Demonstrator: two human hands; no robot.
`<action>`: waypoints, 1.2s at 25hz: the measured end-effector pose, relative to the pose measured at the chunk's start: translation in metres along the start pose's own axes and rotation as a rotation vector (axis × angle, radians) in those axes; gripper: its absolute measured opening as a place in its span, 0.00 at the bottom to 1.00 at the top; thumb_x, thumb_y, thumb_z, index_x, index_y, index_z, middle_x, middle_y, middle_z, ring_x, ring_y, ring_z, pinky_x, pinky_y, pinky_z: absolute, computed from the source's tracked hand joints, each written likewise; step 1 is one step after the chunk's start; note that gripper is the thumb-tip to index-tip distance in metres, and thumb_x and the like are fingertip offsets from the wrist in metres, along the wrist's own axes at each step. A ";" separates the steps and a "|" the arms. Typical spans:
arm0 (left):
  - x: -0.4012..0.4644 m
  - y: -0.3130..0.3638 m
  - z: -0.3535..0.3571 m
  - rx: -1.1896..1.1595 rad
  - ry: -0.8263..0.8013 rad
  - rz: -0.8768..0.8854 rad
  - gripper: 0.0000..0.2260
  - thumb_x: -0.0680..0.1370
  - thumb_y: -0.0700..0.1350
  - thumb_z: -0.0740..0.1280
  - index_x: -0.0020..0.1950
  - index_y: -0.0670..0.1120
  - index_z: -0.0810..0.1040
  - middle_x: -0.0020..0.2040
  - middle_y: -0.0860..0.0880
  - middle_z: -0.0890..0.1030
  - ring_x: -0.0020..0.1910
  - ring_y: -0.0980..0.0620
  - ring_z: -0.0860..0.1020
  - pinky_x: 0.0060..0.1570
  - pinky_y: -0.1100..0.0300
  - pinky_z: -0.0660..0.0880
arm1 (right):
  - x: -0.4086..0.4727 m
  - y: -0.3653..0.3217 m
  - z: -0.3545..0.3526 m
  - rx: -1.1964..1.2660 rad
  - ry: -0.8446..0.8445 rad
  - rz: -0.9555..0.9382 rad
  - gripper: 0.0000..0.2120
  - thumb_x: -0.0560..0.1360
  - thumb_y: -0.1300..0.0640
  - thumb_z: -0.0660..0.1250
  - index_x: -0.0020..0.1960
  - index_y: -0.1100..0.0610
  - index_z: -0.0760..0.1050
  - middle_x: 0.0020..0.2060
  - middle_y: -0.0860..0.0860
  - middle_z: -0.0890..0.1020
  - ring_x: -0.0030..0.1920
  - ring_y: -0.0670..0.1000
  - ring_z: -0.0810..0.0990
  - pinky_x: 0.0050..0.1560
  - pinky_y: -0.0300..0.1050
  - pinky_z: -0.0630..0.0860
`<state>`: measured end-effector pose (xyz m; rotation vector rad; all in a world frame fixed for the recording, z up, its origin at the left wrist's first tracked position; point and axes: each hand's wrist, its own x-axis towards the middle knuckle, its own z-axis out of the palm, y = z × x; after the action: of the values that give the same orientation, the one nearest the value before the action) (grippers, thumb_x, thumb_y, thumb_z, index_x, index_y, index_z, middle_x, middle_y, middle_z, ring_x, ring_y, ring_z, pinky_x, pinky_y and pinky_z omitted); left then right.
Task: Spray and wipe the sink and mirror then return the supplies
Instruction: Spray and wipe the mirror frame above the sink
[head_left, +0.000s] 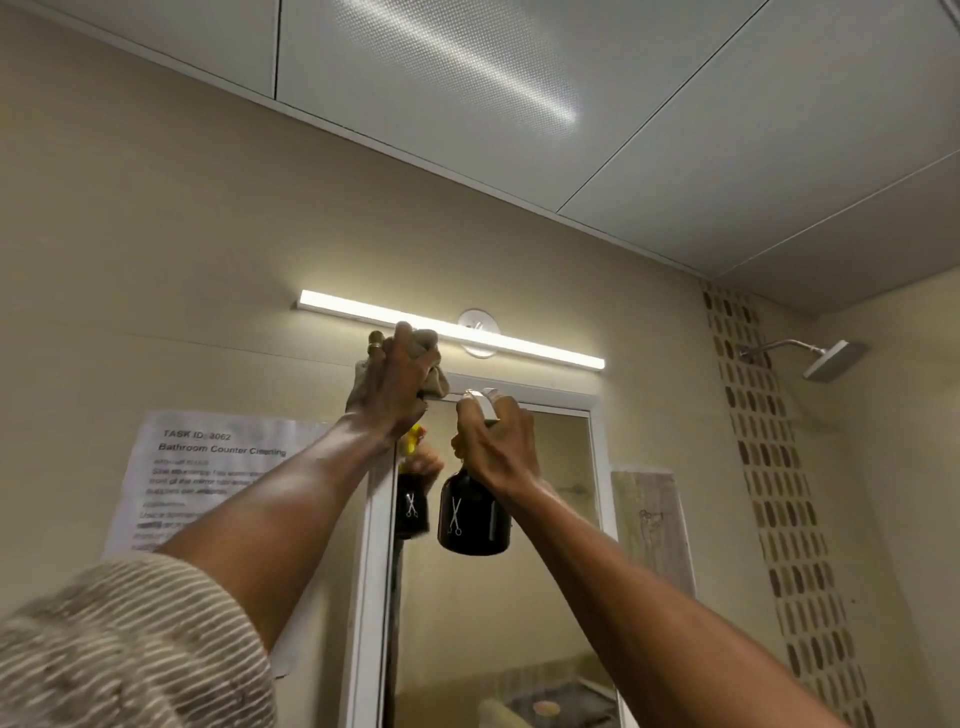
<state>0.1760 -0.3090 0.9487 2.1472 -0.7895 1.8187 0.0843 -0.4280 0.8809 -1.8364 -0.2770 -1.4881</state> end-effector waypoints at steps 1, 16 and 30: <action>0.003 0.002 0.001 0.025 0.006 0.022 0.25 0.70 0.41 0.74 0.65 0.53 0.74 0.67 0.45 0.63 0.61 0.41 0.66 0.51 0.47 0.76 | 0.003 0.006 -0.005 -0.006 0.022 0.021 0.21 0.74 0.41 0.56 0.44 0.58 0.77 0.39 0.60 0.84 0.41 0.61 0.85 0.44 0.64 0.83; 0.046 0.071 0.056 0.136 -0.116 0.121 0.23 0.67 0.48 0.74 0.61 0.55 0.74 0.66 0.46 0.64 0.64 0.42 0.67 0.57 0.40 0.73 | 0.033 0.079 -0.104 -0.169 0.084 0.172 0.31 0.69 0.39 0.55 0.56 0.62 0.80 0.48 0.63 0.87 0.47 0.64 0.86 0.49 0.60 0.85; 0.088 0.195 0.135 0.197 -0.128 0.143 0.22 0.71 0.51 0.73 0.63 0.55 0.71 0.68 0.46 0.62 0.68 0.40 0.64 0.58 0.40 0.70 | 0.051 0.163 -0.161 -0.155 0.135 0.168 0.29 0.75 0.39 0.58 0.66 0.56 0.77 0.54 0.60 0.86 0.55 0.60 0.86 0.56 0.61 0.83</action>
<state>0.1955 -0.5600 0.9710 2.4080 -0.8436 1.9170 0.0742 -0.6625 0.8692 -1.8189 0.0583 -1.5422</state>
